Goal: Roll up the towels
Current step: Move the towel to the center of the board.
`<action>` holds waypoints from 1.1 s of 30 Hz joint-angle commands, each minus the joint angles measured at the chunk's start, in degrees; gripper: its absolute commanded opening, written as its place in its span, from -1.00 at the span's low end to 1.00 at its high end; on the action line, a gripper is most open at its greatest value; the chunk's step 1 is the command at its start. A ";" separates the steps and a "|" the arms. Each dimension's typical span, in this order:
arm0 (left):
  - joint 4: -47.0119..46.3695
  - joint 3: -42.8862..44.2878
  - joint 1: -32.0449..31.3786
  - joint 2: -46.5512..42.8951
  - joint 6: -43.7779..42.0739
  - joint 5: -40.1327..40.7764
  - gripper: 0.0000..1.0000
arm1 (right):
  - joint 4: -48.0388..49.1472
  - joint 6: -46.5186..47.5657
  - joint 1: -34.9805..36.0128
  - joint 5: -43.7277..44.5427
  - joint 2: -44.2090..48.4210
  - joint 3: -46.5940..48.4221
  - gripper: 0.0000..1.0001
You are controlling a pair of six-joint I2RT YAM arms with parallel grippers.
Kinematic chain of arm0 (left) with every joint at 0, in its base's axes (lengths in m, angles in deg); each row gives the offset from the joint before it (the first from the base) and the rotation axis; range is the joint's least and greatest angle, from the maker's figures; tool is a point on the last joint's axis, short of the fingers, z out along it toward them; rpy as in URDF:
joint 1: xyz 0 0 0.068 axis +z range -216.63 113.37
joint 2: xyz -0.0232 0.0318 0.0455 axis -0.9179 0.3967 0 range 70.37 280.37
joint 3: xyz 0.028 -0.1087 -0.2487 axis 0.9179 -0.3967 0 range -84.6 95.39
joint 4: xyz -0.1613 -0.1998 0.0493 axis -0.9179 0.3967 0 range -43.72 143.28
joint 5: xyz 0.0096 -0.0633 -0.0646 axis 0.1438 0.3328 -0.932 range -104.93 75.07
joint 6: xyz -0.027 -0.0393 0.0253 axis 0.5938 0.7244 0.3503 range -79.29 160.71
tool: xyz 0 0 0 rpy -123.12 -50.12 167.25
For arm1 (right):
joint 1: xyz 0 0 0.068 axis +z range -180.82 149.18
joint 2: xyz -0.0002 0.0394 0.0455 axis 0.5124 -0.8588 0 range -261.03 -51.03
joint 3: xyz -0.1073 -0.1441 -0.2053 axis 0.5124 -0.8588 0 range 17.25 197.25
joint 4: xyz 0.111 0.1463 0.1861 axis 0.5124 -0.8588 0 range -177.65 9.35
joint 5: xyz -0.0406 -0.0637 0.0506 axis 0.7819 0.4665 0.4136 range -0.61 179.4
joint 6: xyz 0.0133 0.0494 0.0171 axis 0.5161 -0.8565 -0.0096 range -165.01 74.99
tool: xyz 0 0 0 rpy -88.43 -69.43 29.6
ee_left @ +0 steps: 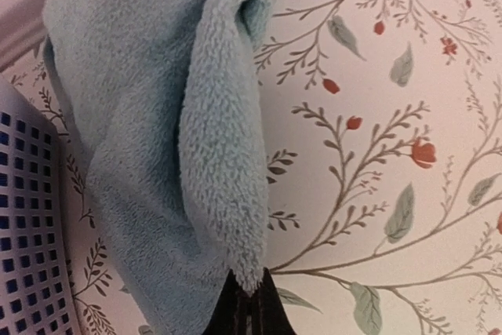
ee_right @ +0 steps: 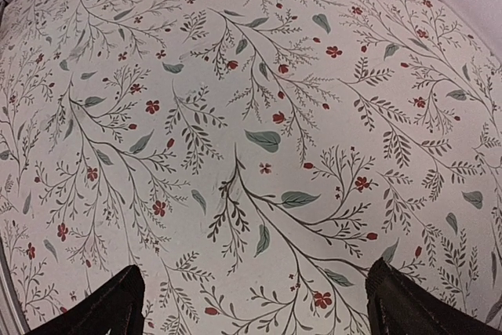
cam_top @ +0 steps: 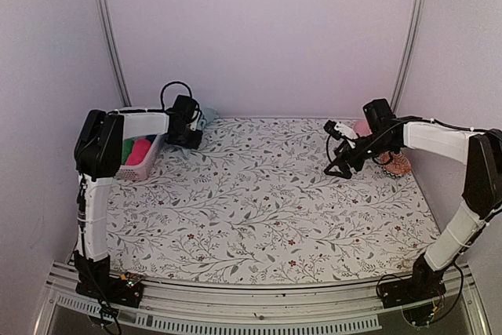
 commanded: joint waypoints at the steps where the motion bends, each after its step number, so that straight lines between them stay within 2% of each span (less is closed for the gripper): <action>1: -0.96 -3.76 -4.40 -8.39 -0.86 -3.43 -1.00 | 4.70 1.20 -0.50 -1.36 5.33 -2.11 0.98; 7: -5.52 -12.52 -12.78 -16.96 3.55 -13.36 -1.00 | 10.45 2.94 -0.57 -4.47 11.91 -6.97 0.98; 11: -11.60 -16.32 -22.74 -20.26 8.94 -22.22 -1.00 | 12.09 3.04 -0.94 -8.20 15.02 -9.00 0.98; 16: -16.93 -14.31 -32.25 -15.99 13.60 -29.37 -0.99 | 7.68 5.07 -2.12 -14.78 13.38 -8.19 0.98; 18: -17.24 -13.20 -33.64 -14.71 14.68 -30.80 -0.26 | 3.49 7.67 -2.33 -17.82 12.27 -6.77 0.98; 19: -17.87 -13.33 -33.94 -14.87 15.13 -31.47 0.00 | 1.93 9.23 -2.33 -19.26 12.07 -6.46 0.98; 21: -19.17 -14.53 -33.92 -16.65 15.03 -31.46 0.36 | -0.37 13.07 -2.35 -21.23 12.39 -6.60 0.99; 24: -20.16 -17.57 -33.58 -22.09 13.83 -27.12 0.74 | -1.20 17.69 -2.30 -21.52 13.14 -7.73 0.92; 26: -20.45 -19.86 -33.01 -24.86 13.28 -25.03 0.93 | -2.70 20.06 -2.28 -20.74 13.24 -8.06 0.91; 30: -19.45 -22.55 -32.20 -27.74 12.17 -21.93 0.95 | -4.37 27.50 -1.56 -19.77 14.67 -10.28 0.91; 32: -19.00 -23.62 -32.68 -28.07 10.57 -18.17 0.95 | -1.47 27.70 -0.46 -18.23 15.56 -11.88 0.91; 33: -19.40 -24.33 -33.33 -28.04 8.69 -16.23 0.95 | 0.37 26.83 -0.15 -17.94 15.97 -12.41 0.98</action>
